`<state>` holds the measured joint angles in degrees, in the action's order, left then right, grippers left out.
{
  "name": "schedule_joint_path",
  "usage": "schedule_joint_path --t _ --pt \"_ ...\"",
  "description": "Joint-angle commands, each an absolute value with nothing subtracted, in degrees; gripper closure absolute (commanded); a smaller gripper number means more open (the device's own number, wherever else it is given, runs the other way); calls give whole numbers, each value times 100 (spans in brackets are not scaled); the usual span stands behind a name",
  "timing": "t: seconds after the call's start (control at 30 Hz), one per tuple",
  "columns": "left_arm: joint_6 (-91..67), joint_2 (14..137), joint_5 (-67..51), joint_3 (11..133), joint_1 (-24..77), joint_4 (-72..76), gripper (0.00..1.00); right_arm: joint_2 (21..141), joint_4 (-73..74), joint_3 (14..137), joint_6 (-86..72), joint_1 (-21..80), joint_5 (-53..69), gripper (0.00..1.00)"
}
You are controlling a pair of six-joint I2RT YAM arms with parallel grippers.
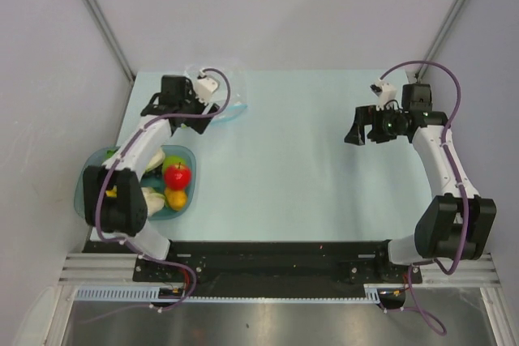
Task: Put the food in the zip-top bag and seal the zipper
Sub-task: Pick up the zipper food storage bag at the center of the board.
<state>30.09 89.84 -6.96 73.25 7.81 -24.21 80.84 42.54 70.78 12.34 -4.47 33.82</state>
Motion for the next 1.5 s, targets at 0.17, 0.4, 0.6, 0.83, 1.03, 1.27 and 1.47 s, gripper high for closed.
schedule_joint_path --t 0.17,0.4,0.6,0.83,1.03,1.27,1.47 --pt "4174 11099 191 8849 1520 -1433 16 8200 4034 6918 1055 -580 3542 0" --pt "4614 12611 1151 10650 1714 -1677 24 8235 4105 6829 932 -650 3621 0" --pt "4895 12709 1055 10416 1714 -1653 23 8376 4034 6855 932 -756 3665 0" --pt "4676 11752 941 9475 1696 -1582 16 8174 4008 6636 1116 -984 3744 0" --pt "4808 11443 625 9255 1582 -2319 10 7954 4043 6574 1195 -1063 3797 0" --pt "5141 11409 449 9141 1486 -2592 10 7708 4245 6504 1309 -1151 3788 0" --pt "5703 11127 545 8306 1415 -2172 10 7532 4307 6328 1327 -1257 3806 0"
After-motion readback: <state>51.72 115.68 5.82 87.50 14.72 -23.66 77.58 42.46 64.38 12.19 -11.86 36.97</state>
